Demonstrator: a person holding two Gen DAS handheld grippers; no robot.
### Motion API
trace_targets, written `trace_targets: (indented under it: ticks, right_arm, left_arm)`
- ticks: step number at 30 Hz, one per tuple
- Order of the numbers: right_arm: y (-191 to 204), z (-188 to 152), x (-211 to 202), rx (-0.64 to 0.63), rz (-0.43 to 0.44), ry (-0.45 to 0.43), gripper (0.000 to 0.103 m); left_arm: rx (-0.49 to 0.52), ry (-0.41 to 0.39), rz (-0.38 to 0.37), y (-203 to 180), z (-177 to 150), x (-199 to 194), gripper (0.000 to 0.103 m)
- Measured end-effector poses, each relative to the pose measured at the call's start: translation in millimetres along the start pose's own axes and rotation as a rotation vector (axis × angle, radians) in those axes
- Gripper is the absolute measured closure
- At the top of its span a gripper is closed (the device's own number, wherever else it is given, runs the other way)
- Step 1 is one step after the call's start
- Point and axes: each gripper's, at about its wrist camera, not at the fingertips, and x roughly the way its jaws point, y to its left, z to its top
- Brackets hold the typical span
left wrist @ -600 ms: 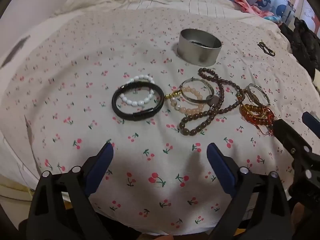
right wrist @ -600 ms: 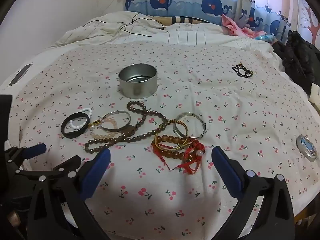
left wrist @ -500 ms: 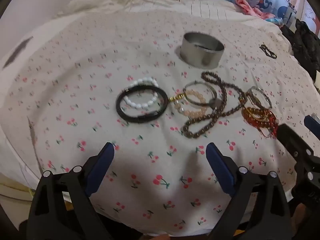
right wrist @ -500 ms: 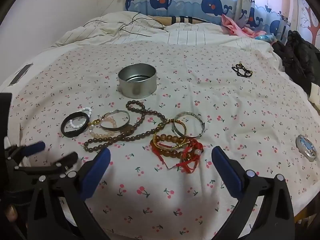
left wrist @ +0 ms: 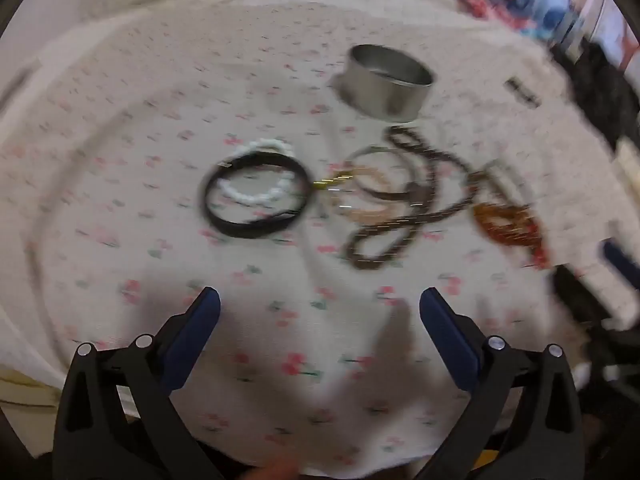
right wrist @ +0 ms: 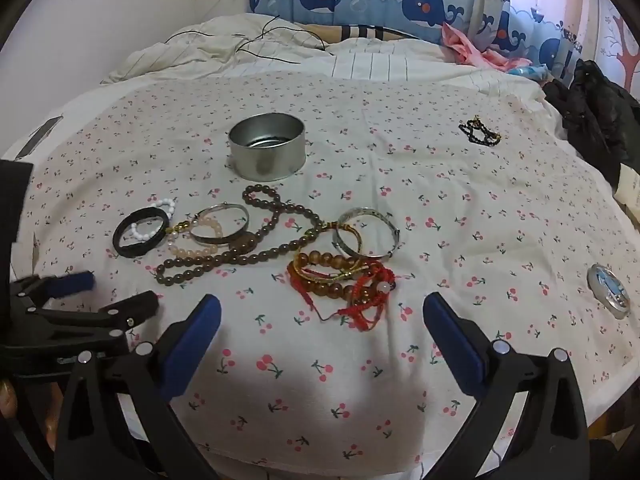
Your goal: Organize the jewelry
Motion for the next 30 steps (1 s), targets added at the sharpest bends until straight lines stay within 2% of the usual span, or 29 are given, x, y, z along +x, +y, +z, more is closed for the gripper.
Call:
trace_targets:
  ticks: [3, 7, 14, 18, 22, 28, 30]
  right_arm:
    - [-6.2, -0.8, 0.3, 0.019, 0.008, 0.008, 0.005]
    - [-8.3, 0.2, -0.7, 0.028, 0.013, 0.004, 0.005]
    - [-13.7, 1.4, 2.8, 0.056, 0.044, 0.012, 0.005]
    - [-6.7, 1.4, 4.8, 0.030, 0.046, 0.012, 0.005]
    - [-5.6, 2.0, 3.9, 0.025, 0.048, 0.000, 0.005]
    - [-5.9, 1.1, 7.9, 0.027, 0.066, 0.009, 0.005]
    - [-5.8, 1.2, 8.0, 0.030, 0.072, 0.010, 0.005]
  left_arm:
    - [0.016, -0.016, 0.044, -3.3, -0.7, -3.3, 0.007]
    - [-0.025, 0.003, -0.033, 4.8, 2.7, -4.4, 0.007]
    - [-0.109, 0.031, -0.118, 11.4, -0.7, 0.8, 0.007]
    - [-0.080, 0.004, -0.087, 5.3, 2.2, -1.7, 0.007]
    - [-0.055, 0.014, -0.077, 4.6, 4.2, 1.4, 0.007]
    - [-0.091, 0.001, -0.084, 14.2, 6.4, 2.4, 0.007]
    - [-0.074, -0.007, -0.070, 10.8, 6.3, 2.0, 0.007]
